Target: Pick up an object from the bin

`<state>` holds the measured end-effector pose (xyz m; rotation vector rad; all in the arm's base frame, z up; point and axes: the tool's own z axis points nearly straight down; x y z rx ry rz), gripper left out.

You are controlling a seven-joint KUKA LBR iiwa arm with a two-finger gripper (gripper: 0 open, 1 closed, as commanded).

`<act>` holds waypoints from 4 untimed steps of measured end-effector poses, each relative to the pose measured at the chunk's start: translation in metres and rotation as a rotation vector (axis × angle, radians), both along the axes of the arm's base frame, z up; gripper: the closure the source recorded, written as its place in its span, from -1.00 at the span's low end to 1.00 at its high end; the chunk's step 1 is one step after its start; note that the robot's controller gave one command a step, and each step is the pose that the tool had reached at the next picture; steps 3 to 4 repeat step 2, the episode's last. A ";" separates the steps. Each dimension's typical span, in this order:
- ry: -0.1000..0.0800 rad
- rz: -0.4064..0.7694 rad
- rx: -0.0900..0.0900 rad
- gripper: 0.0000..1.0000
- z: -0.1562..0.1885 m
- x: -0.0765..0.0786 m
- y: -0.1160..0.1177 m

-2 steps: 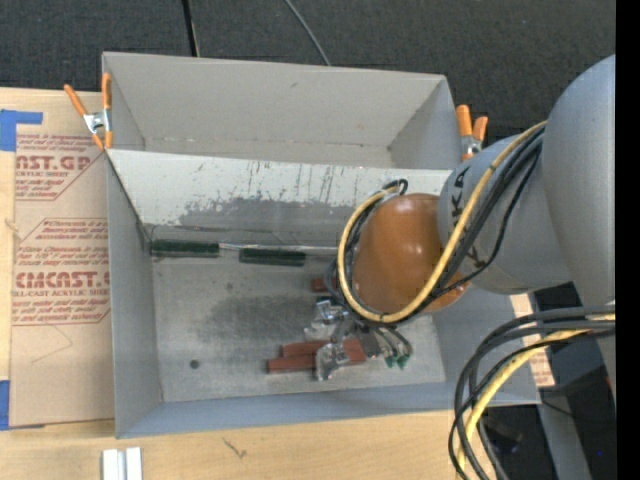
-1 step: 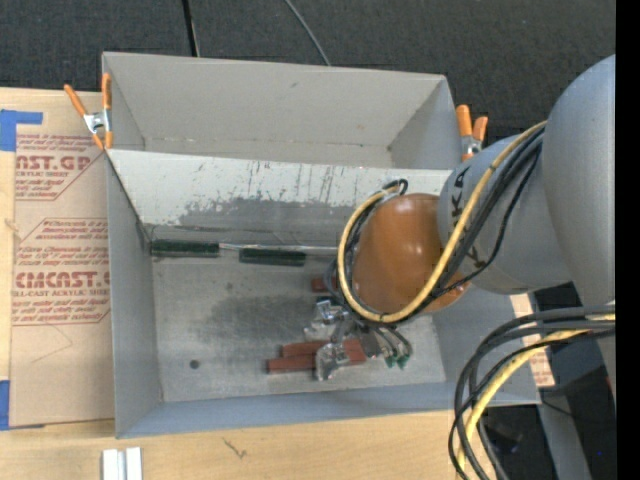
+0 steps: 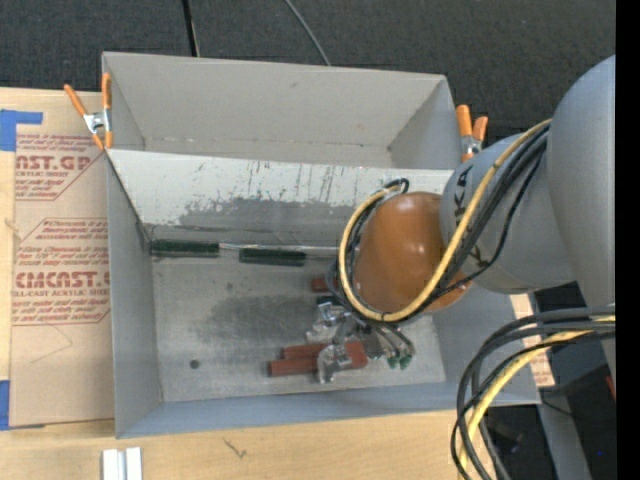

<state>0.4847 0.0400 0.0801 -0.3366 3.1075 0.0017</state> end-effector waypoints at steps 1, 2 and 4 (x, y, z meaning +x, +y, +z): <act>0.019 0.000 -0.003 1.00 0.017 -0.003 0.000; 0.015 0.000 -0.002 1.00 0.031 0.000 0.000; 0.015 0.000 -0.002 1.00 0.031 0.000 0.000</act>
Offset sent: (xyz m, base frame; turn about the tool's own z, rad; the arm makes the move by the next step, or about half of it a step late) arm -0.0001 -0.0001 0.0407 0.0000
